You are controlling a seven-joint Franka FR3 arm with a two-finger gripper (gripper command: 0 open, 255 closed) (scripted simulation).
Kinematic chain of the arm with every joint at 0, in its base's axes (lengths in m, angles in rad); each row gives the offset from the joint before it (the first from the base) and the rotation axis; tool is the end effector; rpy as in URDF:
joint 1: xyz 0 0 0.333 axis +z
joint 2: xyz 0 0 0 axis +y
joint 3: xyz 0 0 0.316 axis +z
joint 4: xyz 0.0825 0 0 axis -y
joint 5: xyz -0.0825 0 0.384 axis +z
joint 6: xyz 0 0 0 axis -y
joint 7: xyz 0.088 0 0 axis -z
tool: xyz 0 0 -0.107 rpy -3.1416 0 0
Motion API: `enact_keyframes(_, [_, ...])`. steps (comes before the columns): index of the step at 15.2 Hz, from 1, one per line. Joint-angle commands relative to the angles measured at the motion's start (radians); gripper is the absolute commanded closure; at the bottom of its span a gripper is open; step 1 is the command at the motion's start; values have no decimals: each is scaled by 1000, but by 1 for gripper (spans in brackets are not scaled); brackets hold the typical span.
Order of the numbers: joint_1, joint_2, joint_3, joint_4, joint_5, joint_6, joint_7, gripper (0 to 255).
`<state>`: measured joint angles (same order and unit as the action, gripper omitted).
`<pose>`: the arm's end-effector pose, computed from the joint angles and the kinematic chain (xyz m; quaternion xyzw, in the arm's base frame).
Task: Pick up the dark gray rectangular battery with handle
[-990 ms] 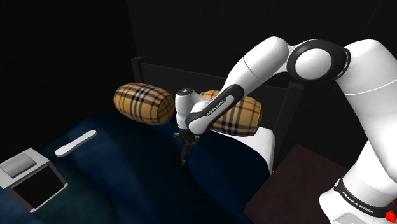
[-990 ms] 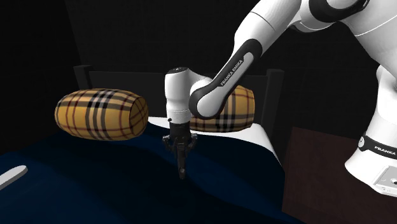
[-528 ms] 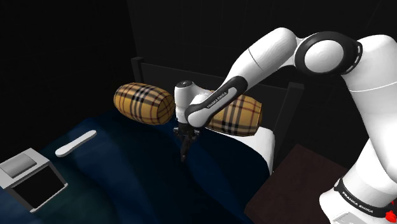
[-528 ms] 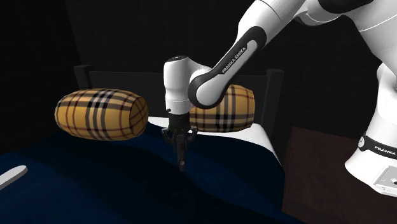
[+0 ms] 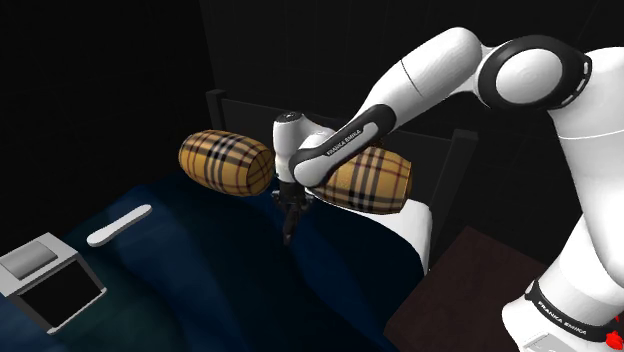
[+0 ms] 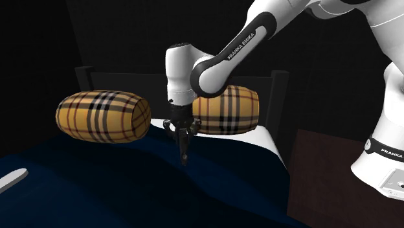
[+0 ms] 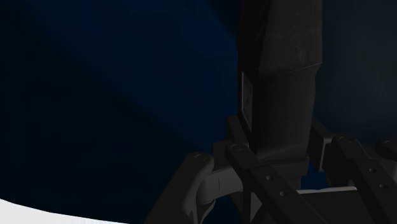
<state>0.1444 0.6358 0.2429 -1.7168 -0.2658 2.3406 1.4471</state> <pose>0.6308 0.2356 0.2286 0.8953 -0.4447 0.0235 0.0091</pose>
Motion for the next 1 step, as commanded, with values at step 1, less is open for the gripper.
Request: enact_keyframes(1, [-2, -7, 1, -2, 2, -5, -2, 255])
